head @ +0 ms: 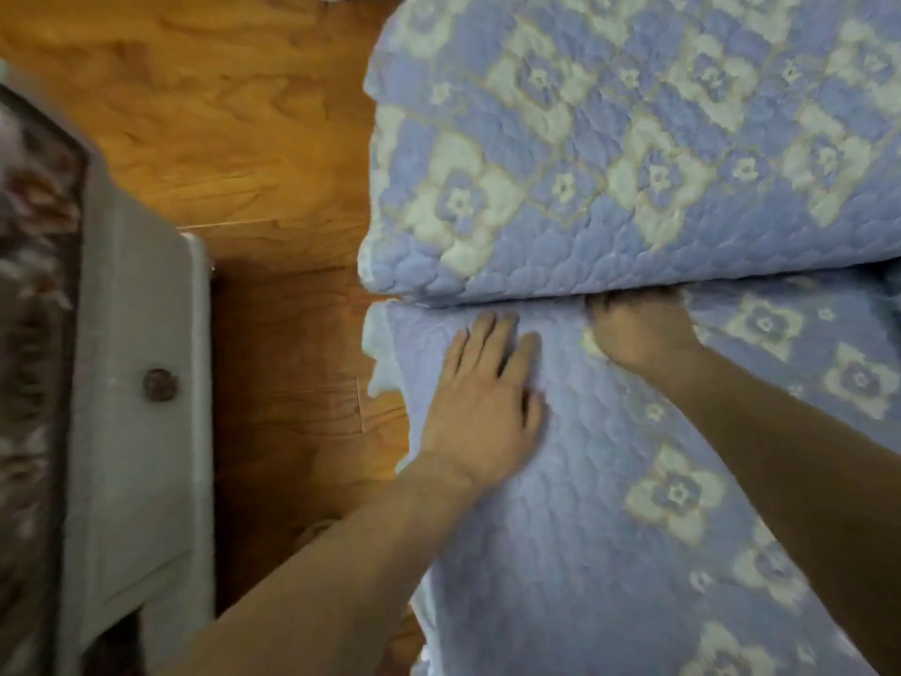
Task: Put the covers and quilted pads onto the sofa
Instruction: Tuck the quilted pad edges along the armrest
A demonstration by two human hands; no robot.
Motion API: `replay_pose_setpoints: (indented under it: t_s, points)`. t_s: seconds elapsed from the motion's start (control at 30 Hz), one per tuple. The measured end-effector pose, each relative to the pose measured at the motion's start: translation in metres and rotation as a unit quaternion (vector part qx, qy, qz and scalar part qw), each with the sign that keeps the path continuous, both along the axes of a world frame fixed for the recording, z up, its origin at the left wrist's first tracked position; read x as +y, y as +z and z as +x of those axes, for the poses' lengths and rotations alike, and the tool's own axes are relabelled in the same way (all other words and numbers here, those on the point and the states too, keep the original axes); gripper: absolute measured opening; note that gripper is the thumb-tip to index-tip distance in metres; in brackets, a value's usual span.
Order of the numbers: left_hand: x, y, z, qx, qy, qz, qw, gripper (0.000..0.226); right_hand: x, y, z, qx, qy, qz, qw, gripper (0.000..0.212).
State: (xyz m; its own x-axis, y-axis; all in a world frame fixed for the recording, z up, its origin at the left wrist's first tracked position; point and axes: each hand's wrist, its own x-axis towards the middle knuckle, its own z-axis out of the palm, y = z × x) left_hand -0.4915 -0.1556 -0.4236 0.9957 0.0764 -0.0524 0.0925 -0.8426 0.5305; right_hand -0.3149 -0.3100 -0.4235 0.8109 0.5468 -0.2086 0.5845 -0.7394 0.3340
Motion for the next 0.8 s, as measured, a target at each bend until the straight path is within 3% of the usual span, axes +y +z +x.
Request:
replay_pose_setpoints:
  t_s: [0.07, 0.13, 0.2, 0.27, 0.33, 0.4, 0.47, 0.53, 0.6, 0.67, 0.73, 0.8]
  points:
    - [0.015, -0.002, -0.057, 0.046, 0.034, -0.033, 0.998, 0.061, 0.019, 0.014, -0.036, 0.011, -0.067, 0.029, 0.997, 0.047]
    - [0.029, -0.007, -0.091, 0.093, 0.130, -0.142, 0.977, 0.058, 0.051, 0.022, -0.076, 0.013, -0.104, 0.090, 0.990, 0.048]
    - [0.052, -0.016, -0.093, 0.096, 0.262, -0.252, 0.927, 0.057, 0.076, 0.017, -0.101, 0.011, -0.061, 0.149, 0.987, 0.044]
    - [0.085, -0.031, -0.075, 0.079, 0.312, -0.271, 0.907, 0.064, 0.092, 0.010, -0.105, 0.003, -0.025, 0.182, 0.983, 0.043]
    - [0.118, -0.042, -0.043, 0.068, 0.273, -0.265, 0.922, 0.074, 0.095, 0.000, -0.100, -0.004, -0.032, 0.205, 0.978, 0.041]
    - [0.146, -0.047, -0.008, 0.087, 0.173, -0.222, 0.956, 0.073, 0.092, -0.009, -0.098, -0.014, -0.030, 0.226, 0.974, 0.041]
    - [0.163, -0.048, 0.020, 0.147, 0.048, -0.148, 0.977, 0.048, 0.092, -0.011, -0.098, -0.011, -0.036, 0.237, 0.971, 0.042]
    - [0.178, -0.050, 0.030, 0.197, -0.041, -0.108, 0.974, 0.014, 0.094, -0.013, -0.098, -0.016, -0.032, 0.242, 0.970, 0.042]
    - [0.192, -0.049, 0.031, 0.205, -0.077, -0.086, 0.972, 0.008, 0.093, -0.014, -0.098, -0.023, -0.033, 0.241, 0.970, 0.042]
    - [0.196, -0.050, 0.029, 0.164, -0.063, -0.018, 0.984, 0.022, 0.093, -0.015, -0.099, -0.025, -0.035, 0.242, 0.969, 0.042]
    - [0.181, -0.051, 0.030, 0.100, 0.027, 0.023, 0.994, 0.019, 0.093, -0.017, -0.099, -0.026, -0.037, 0.239, 0.970, 0.042]
    - [0.153, -0.051, 0.032, 0.119, 0.148, -0.017, 0.982, 0.018, 0.093, -0.019, -0.098, -0.030, -0.034, 0.246, 0.968, 0.041]
